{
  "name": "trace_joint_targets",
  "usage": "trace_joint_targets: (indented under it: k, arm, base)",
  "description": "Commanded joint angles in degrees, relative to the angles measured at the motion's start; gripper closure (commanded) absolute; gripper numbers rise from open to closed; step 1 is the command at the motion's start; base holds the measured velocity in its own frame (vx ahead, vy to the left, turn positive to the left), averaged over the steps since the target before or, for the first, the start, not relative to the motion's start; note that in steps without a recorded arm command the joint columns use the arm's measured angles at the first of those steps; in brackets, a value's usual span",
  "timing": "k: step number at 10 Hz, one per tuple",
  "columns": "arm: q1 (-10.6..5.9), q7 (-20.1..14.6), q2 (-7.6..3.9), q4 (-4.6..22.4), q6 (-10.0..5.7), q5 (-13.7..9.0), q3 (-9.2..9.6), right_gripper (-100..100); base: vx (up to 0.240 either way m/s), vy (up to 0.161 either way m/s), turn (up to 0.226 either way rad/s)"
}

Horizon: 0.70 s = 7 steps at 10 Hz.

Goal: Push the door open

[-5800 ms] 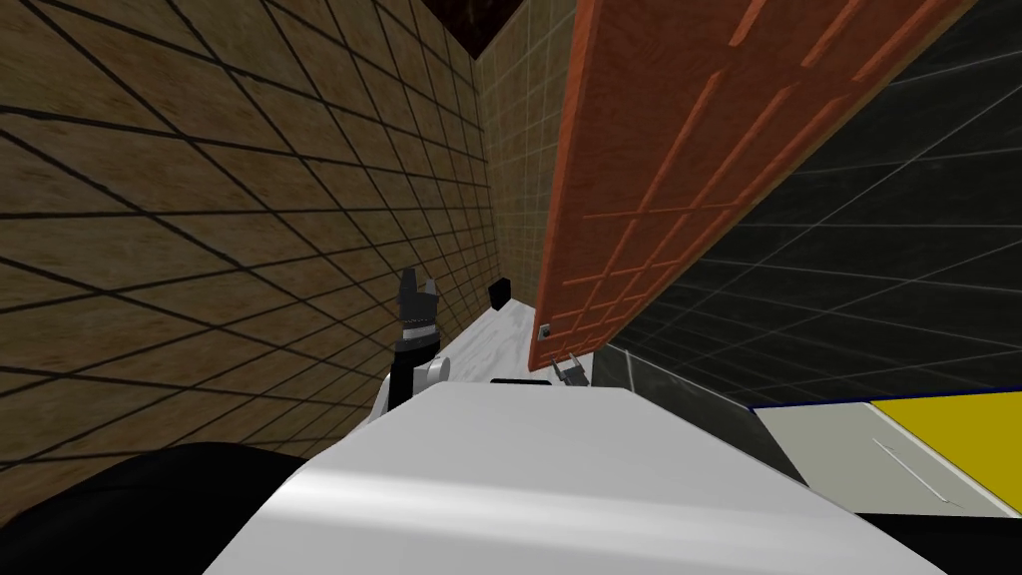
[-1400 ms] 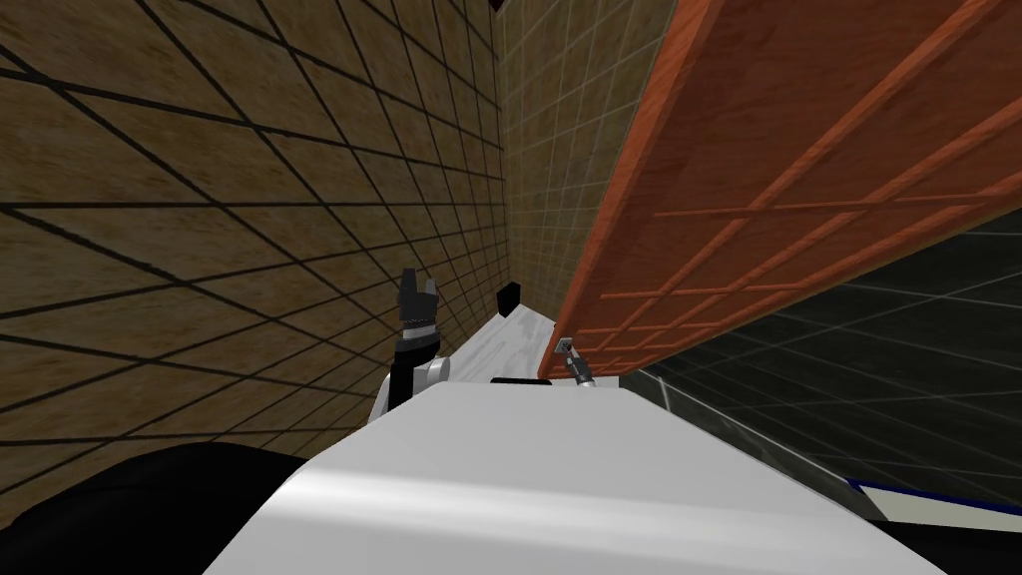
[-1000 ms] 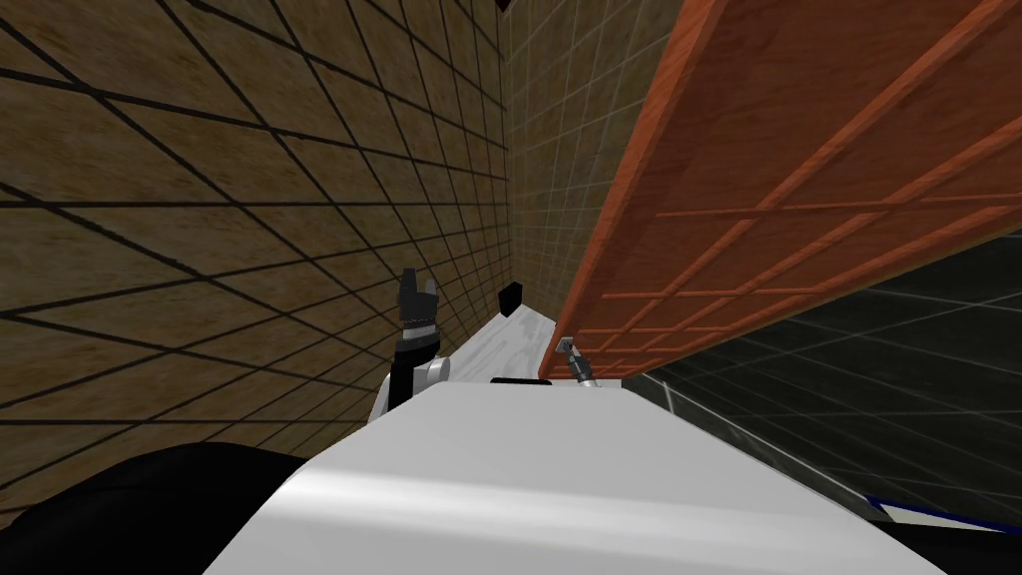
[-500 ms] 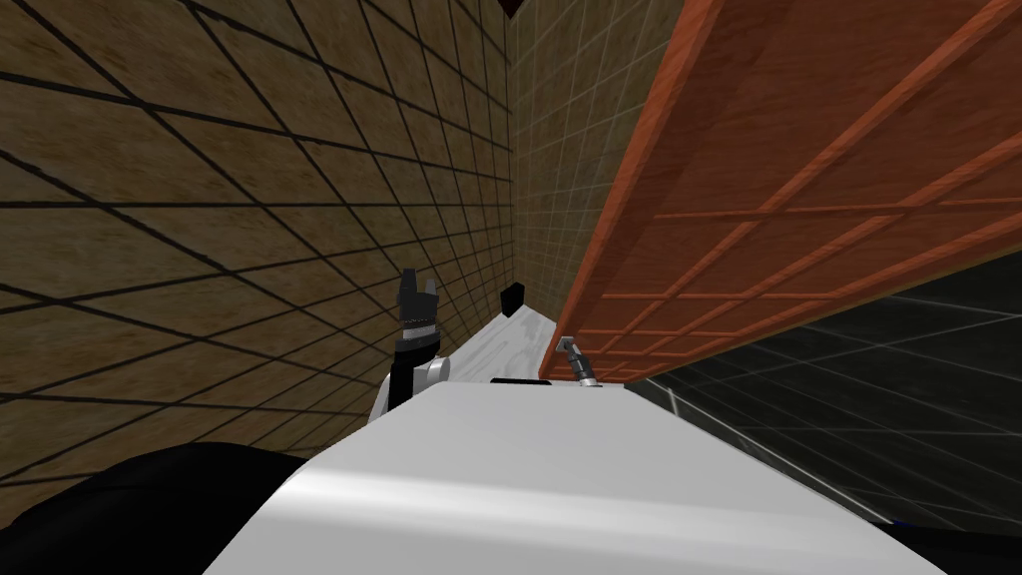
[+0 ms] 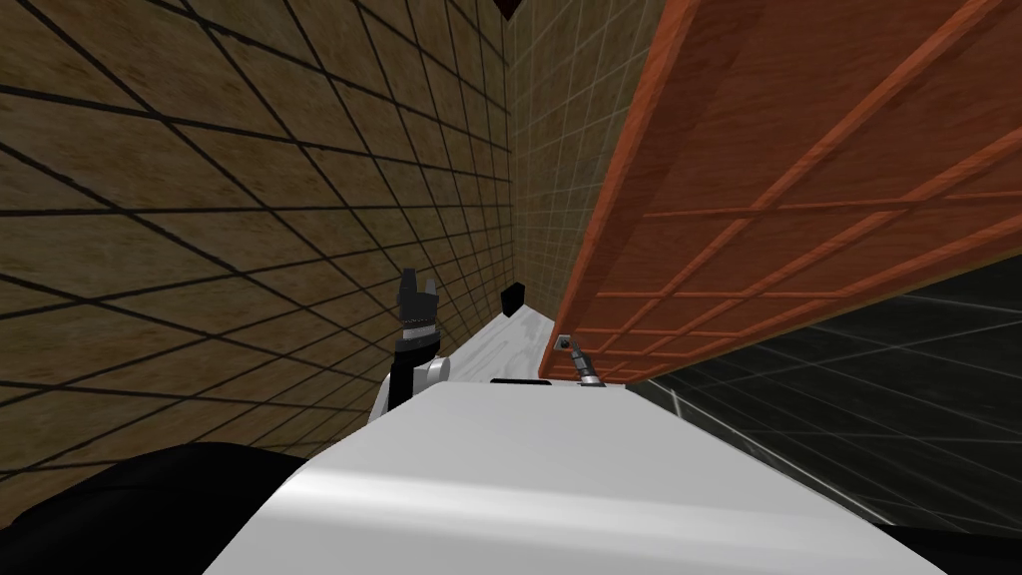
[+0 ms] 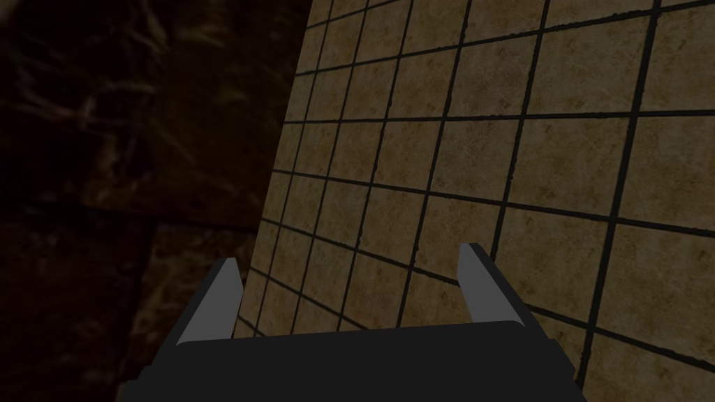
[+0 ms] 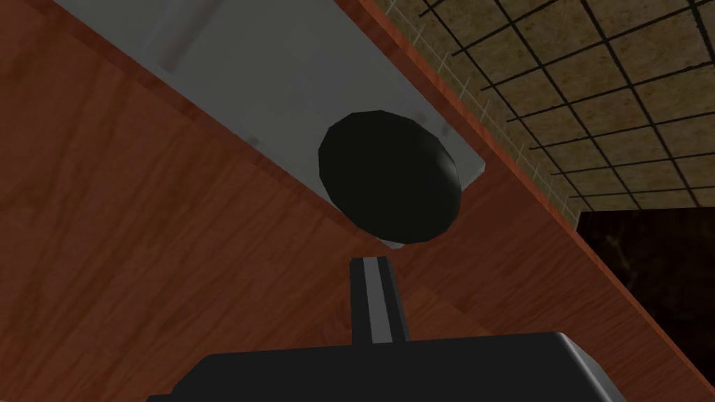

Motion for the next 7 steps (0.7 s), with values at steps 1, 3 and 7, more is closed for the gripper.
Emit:
trace_joint_targets:
  k: [1,3,7]
  arm:
    - [-0.17,-2.0,-0.04,0.1,0.04,-1.0,0.6,-100]
    - [-0.49,-4.9,-0.11,0.3,0.06,-2.6,1.4,-100]
    - [-1.09,-10.3,-0.22,0.7,0.09,-5.6,2.98,-100]
  base:
    - [-0.03,-0.019,0.018]
    - [-0.026,-0.012,0.024]
    - [-0.041,-0.017,0.027]
